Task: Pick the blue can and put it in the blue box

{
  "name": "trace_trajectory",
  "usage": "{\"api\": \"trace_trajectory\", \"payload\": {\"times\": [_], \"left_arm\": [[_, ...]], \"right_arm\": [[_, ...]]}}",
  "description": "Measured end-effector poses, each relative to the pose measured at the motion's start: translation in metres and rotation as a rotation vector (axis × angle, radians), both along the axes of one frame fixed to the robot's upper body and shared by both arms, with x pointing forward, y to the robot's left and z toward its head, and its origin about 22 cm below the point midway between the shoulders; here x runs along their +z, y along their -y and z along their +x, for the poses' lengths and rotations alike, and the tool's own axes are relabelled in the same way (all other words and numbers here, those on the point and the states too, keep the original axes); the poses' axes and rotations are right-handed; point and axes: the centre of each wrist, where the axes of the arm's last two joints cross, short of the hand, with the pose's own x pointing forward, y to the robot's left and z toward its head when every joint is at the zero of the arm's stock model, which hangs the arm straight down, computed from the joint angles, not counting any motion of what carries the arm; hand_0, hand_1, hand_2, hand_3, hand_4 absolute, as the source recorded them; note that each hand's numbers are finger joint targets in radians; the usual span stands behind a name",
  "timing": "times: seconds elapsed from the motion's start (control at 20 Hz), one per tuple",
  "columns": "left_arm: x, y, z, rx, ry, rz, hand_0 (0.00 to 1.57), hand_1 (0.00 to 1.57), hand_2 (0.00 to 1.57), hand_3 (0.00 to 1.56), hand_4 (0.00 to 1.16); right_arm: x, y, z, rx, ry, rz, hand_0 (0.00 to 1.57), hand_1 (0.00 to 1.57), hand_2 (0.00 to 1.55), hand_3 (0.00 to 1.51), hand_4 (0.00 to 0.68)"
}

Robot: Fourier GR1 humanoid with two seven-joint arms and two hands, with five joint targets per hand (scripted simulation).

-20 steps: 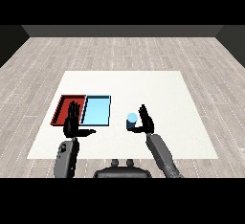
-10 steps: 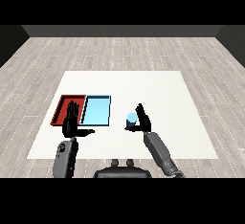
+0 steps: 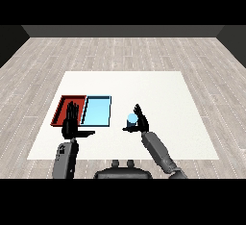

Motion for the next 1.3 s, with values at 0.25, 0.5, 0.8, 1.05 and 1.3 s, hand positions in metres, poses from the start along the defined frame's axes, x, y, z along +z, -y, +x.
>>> {"api": "trace_trajectory", "payload": {"times": [0.25,0.5,0.8,1.05,1.3], "left_arm": [[-0.003,-0.004,-0.003,0.005,0.007,-0.005,0.0,0.0,0.0,0.0,0.0],[-0.011,-0.006,-0.001,0.006,0.009,0.001,0.0,0.0,0.0,0.0,0.0],[-0.005,-0.003,0.008,0.007,0.008,0.004,0.0,0.0,0.0,0.0,0.0],[-0.005,-0.009,0.004,-0.006,0.007,-0.006,0.0,0.0,0.0,0.0,0.0],[-0.003,0.002,0.001,-0.021,0.001,-0.015,0.0,0.0,0.0,0.0,0.0]], "right_arm": [[-0.001,0.0,0.014,0.013,-0.011,0.01,0.0,0.0,0.0,0.0,0.0],[-0.001,-0.005,0.016,-0.002,-0.017,0.002,0.0,0.0,0.38,0.0,0.0],[-0.001,-0.015,0.017,-0.053,-0.046,-0.085,1.57,1.57,1.49,1.45,0.673],[0.0,-0.017,0.016,-0.065,-0.065,-0.154,1.55,1.55,1.49,1.44,0.68],[0.009,-0.017,0.016,-0.067,-0.03,-0.172,1.51,1.51,1.46,1.41,0.655]]}}
